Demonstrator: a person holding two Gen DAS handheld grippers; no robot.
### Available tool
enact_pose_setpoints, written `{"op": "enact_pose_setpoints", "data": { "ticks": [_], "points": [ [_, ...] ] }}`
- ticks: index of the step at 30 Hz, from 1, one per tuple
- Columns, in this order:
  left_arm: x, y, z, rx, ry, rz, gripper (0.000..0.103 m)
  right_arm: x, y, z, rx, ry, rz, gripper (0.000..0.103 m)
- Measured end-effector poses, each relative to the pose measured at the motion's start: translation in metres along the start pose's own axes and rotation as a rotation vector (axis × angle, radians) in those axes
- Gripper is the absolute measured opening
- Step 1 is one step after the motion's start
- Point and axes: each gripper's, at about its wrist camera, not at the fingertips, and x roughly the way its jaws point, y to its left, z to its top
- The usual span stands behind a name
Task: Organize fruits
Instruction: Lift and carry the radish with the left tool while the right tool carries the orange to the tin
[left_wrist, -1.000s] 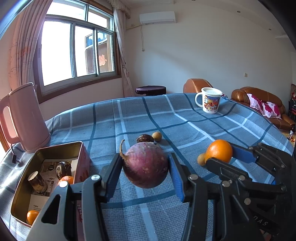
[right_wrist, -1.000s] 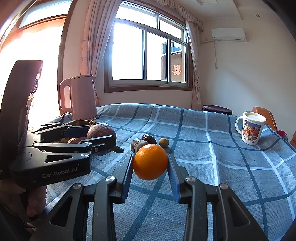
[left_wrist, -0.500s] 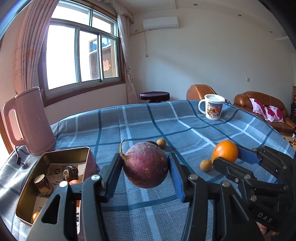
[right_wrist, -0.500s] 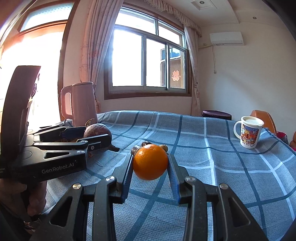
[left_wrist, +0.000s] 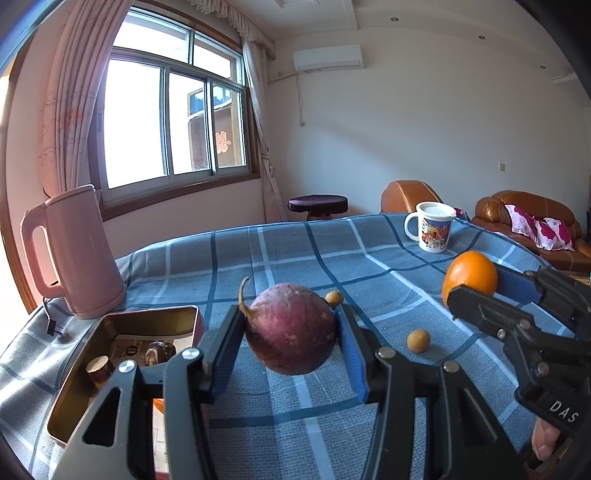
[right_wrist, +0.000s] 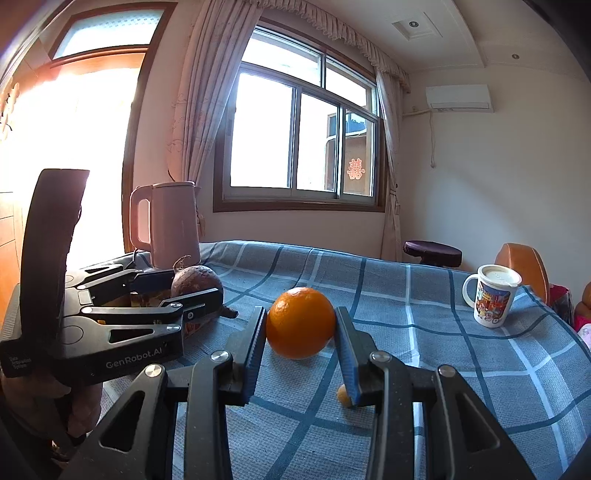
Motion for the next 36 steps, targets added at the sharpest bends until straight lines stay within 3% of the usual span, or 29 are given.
{"op": "enact_pose_setpoints", "data": {
  "ticks": [16, 36],
  "points": [
    [-0.017, 0.019, 0.012, -0.007, -0.055, 0.076, 0.052, 0.003, 0.012, 0.034, -0.043, -0.037, 0.041, 0.038],
    [-0.017, 0.063, 0.014, -0.058, -0.026, 0.158, 0.052, 0.033, 0.051, 0.065, -0.103, -0.045, 0.134, 0.038]
  ]
}}
